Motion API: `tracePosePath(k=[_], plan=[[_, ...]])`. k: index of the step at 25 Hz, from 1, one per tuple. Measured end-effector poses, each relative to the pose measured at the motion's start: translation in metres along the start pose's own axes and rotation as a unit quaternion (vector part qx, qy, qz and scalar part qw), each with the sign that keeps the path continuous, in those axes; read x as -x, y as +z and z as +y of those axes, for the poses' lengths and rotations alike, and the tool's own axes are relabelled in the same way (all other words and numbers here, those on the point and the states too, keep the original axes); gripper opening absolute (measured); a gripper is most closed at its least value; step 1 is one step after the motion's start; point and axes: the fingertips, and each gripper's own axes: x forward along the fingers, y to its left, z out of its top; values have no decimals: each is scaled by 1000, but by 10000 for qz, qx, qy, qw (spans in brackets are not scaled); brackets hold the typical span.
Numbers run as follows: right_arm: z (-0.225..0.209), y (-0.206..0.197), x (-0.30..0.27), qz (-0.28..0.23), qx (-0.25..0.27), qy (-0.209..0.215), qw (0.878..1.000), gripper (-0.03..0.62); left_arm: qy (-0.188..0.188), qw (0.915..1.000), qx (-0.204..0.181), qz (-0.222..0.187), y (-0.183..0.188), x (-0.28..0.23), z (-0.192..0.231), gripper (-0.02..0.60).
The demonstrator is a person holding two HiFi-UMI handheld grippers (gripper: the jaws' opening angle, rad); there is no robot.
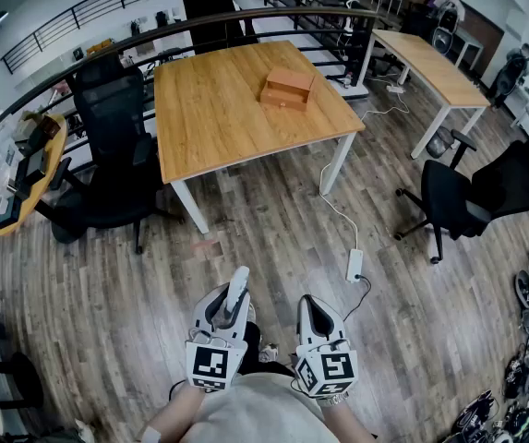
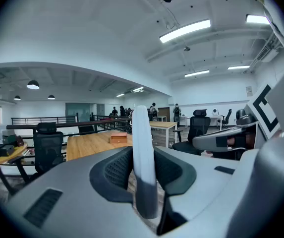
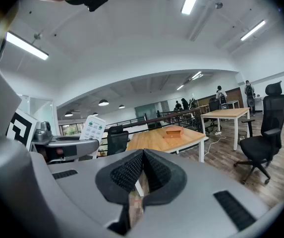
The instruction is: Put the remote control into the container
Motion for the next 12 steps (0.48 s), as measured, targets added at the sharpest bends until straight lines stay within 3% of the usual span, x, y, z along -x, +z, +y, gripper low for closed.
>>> tracePosePath(k=[12], plan=[[-44,-3,-71,334,-13,-278,9991,15,-173,9995,259,-53,-1,-89,37,112]])
